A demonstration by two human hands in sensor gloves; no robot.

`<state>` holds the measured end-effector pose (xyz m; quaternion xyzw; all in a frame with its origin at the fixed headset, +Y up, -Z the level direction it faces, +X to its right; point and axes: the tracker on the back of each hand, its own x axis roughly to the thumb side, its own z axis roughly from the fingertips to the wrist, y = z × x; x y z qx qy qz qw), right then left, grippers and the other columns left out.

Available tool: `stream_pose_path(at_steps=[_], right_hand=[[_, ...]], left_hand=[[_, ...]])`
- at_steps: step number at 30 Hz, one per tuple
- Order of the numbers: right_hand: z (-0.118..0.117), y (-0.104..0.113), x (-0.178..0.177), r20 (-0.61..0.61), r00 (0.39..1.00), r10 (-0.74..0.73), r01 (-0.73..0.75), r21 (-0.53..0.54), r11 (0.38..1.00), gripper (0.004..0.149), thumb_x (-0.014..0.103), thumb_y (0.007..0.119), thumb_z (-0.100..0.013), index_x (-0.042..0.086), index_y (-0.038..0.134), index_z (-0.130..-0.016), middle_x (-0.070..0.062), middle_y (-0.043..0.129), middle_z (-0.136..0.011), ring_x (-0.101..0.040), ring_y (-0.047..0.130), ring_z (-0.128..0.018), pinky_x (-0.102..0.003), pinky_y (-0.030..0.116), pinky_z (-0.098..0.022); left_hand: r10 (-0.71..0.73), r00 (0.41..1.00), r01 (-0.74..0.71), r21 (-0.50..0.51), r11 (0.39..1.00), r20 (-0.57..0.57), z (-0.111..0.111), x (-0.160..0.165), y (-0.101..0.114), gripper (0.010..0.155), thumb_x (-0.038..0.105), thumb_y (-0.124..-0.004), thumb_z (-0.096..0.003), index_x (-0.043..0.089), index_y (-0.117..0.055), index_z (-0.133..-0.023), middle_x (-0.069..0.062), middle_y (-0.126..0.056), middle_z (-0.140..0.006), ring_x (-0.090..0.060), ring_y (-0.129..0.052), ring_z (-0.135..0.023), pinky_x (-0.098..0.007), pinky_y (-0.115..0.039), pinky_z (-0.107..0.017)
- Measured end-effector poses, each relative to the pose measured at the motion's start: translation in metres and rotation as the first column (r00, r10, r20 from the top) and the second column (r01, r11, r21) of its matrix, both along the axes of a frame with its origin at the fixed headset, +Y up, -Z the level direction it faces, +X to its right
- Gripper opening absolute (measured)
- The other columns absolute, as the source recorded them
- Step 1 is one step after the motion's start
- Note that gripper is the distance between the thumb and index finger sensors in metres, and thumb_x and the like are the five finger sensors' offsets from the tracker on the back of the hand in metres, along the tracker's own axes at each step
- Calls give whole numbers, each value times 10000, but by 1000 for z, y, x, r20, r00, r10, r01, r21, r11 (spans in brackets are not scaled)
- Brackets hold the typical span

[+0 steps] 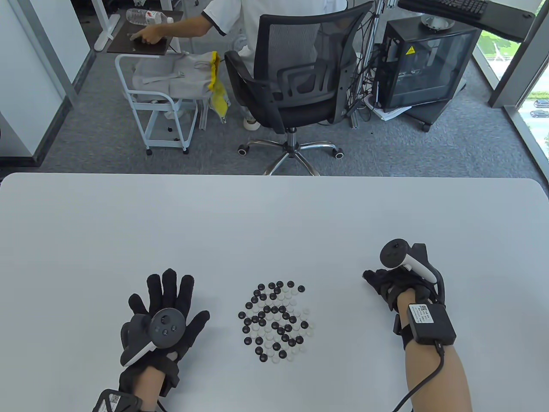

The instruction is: Go stone sorting task

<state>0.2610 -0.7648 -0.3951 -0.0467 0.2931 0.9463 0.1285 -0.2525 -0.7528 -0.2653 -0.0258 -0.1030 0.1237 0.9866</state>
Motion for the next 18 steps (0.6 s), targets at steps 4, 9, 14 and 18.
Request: stream_pose_path(at_steps=[4,9,14,18], right_hand=[[1,3,1,9,999,33,-33,-2,999,716,503,505,-628,32,596,-1160,-474,123,-1134,-735,0,-922,-939,153,-547],[1,14,-12,-39,999,24,-23,21,1000,719,500,507,-628,25,603,-1158,-479,116,-1131,-737,-2,-916,-939,149,-543],[6,32,-57,-281,957,-63,65,-3,998,700,496,526,-628,22,720,-1106,-460,151,-1148,-719,-14,-923,-934,152,-552],[17,35,-97,-438,885,-158,138,-77,987,683,502,536,-629,43,751,-1086,-444,171,-1160,-716,-2,-933,-934,162,-561]], left_hand=[[-1,1000,1,-1,1000,0,0,0,0,851,607,-583,-627,166,-145,-1209,-303,-11,-1234,-591,23,-1067,-864,-59,-548],[2,1000,-2,2,1000,-1,0,0,0,852,607,-583,-627,165,-146,-1209,-302,-12,-1234,-590,23,-1067,-864,-58,-549],[-3,1000,3,-4,1000,-1,0,0,0,853,607,-584,-626,166,-146,-1209,-303,-12,-1234,-590,24,-1067,-865,-58,-548],[-8,1000,8,-6,1000,0,0,1,-1,851,606,-582,-628,165,-144,-1209,-305,-11,-1233,-591,23,-1066,-864,-60,-548]])
